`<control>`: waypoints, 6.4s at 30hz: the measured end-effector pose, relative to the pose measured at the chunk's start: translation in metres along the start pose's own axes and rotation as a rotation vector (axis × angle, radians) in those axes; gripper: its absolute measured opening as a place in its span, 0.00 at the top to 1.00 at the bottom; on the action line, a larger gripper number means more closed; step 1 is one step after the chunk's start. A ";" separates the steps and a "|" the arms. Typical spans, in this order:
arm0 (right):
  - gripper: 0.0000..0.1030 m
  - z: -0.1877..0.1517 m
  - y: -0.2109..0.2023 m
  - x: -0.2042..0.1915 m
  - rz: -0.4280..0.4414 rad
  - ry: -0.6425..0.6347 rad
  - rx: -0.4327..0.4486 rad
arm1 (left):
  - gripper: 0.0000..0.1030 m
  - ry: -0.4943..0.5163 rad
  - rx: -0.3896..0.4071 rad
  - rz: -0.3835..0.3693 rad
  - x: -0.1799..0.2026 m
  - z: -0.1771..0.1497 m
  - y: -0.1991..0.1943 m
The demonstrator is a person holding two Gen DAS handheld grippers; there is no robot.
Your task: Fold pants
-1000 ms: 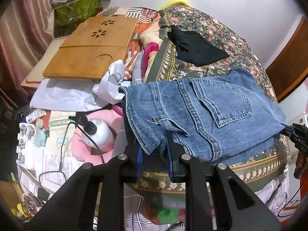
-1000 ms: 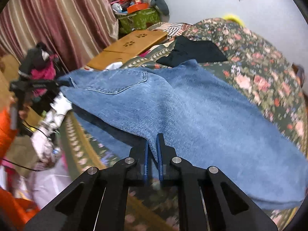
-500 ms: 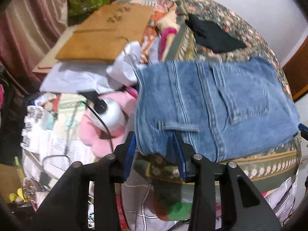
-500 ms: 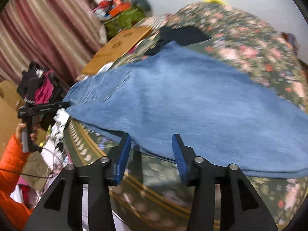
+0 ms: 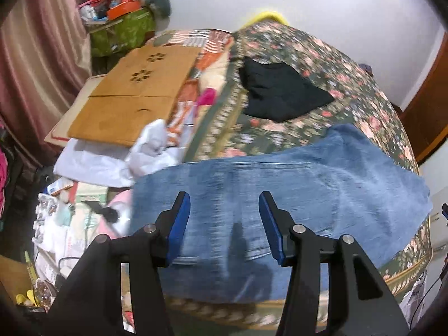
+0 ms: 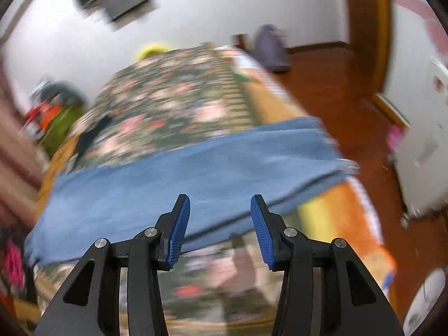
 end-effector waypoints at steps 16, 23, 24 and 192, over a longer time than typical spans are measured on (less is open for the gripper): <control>0.58 0.013 0.068 0.102 0.009 0.248 -0.003 | 0.46 0.087 -0.111 0.065 0.096 -0.035 0.057; 0.94 0.025 0.060 0.102 0.016 0.230 0.078 | 0.40 0.098 -0.117 0.109 0.096 -0.033 0.058; 0.94 0.030 0.055 0.098 -0.006 0.184 0.096 | 0.40 0.107 -0.117 0.115 0.097 -0.033 0.058; 0.43 -0.112 0.090 -0.316 0.310 -0.659 -0.224 | 0.05 -0.494 -0.147 -0.528 -0.065 -0.112 0.030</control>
Point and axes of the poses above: each gripper's, at about its wrist camera, not at the fingertips, and y roughly the way its jaws point, x to its right, z to its top, the point moved 4 cm from there along y, roughly the way its jaws point, and after that the axes turned 4 degrees about z, right-handed, at the moved point
